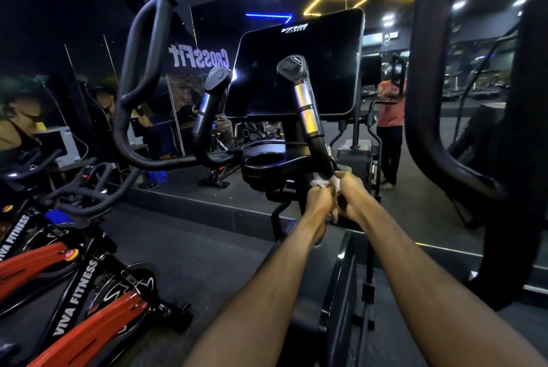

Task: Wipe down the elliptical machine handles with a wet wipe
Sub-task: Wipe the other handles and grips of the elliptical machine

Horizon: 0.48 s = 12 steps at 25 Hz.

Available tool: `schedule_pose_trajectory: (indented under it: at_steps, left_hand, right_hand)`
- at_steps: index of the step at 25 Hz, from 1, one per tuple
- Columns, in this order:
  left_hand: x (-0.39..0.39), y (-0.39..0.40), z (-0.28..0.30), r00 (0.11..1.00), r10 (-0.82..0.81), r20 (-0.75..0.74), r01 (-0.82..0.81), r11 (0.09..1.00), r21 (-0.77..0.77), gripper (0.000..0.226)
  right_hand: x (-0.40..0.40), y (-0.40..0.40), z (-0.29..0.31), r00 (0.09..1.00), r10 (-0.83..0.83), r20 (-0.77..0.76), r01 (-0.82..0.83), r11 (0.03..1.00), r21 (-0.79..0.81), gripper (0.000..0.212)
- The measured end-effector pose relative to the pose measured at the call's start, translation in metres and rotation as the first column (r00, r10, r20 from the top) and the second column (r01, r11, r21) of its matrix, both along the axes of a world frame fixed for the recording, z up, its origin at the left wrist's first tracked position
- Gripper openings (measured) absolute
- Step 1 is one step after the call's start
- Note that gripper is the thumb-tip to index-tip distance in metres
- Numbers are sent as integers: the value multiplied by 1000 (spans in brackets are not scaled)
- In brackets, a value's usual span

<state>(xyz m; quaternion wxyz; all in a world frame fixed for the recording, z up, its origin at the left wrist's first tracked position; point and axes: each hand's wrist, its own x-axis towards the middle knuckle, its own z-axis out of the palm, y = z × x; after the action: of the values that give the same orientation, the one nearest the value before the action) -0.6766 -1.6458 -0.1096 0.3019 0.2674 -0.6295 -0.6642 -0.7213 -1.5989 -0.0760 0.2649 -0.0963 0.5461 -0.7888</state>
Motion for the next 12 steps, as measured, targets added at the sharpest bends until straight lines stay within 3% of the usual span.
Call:
schedule_pose_trajectory:
  at_steps: [3, 4, 6, 7, 10, 12]
  left_hand:
    - [9, 0, 1, 993, -107, 44, 109, 993, -55, 32]
    - [13, -3, 3, 992, -124, 36, 126, 990, -59, 25]
    - [23, -10, 10, 997, -62, -35, 61, 998, -30, 19]
    - [28, -15, 15, 995, 0, -99, 0, 1000, -7, 20]
    - [30, -34, 27, 954, 172, -246, -154, 984, 91, 23]
    - [29, -45, 41, 931, 235, -279, -208, 970, 124, 23]
  right_hand:
    - [-4, 5, -4, 996, 63, 55, -62, 998, -19, 23]
    - [-6, 5, -3, 998, 34, 57, -33, 999, -21, 14]
    - [-11, 7, 1, 995, -82, 51, 84, 996, -28, 15]
    - [-9, 8, 8, 991, -130, 41, 133, 988, -76, 10]
    - [9, 11, 46, 986, -162, 36, 163, 900, -403, 32]
    - [31, 5, 70, 970, -233, -74, 165, 849, -502, 33]
